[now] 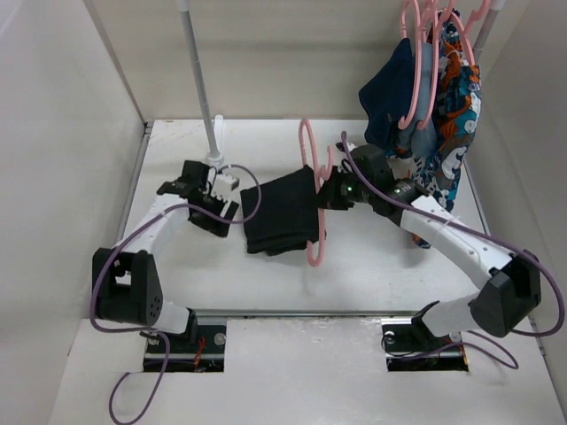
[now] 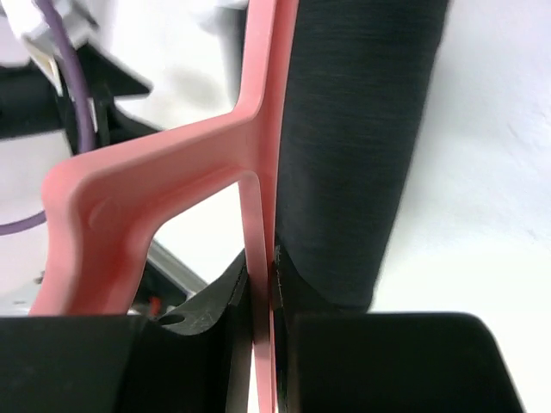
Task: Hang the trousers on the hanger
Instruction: Place the hanger at the clothesline.
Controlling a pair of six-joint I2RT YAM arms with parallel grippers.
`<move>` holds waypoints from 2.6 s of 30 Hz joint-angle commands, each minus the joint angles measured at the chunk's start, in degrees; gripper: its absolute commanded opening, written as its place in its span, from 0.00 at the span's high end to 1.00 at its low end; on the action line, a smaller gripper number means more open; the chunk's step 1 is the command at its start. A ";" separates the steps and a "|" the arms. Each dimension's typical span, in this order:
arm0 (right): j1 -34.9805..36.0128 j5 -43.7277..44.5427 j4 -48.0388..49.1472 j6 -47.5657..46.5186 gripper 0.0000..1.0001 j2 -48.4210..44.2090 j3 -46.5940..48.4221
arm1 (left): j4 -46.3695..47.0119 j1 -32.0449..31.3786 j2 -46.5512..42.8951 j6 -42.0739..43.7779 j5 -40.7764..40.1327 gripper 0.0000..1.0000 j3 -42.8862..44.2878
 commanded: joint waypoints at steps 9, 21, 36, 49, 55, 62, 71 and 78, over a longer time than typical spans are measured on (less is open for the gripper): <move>7.78 12.36 1.50 3.15 1.00 -0.78 21.74 | -10.32 -19.29 -11.30 -8.05 31.82 0.00 31.75; 11.48 21.06 4.57 6.23 1.00 1.16 24.91 | -0.84 -28.55 -3.65 -22.64 20.66 0.00 31.22; 13.33 19.66 9.67 12.55 1.00 2.74 19.47 | 3.73 -27.94 -0.04 -26.60 25.14 0.73 26.13; 13.33 12.56 13.37 6.51 1.00 5.72 18.94 | 3.21 -23.47 -1.79 -28.28 29.77 1.00 26.13; 7.62 1.21 11.70 -7.54 0.38 5.13 15.87 | 3.74 -16.71 -5.31 -31.52 42.89 1.00 25.08; 4.71 2.43 10.04 -23.79 0.03 -1.29 11.04 | 6.99 -12.66 -7.77 -35.39 46.59 1.00 20.69; 11.73 7.81 19.59 -40.35 0.06 -11.57 -11.52 | 11.81 -8.08 -7.24 -40.05 52.22 1.00 20.15; 20.96 9.81 34.01 -42.11 0.06 -12.91 -14.29 | 19.45 -7.46 -6.72 -47.34 54.32 1.00 20.15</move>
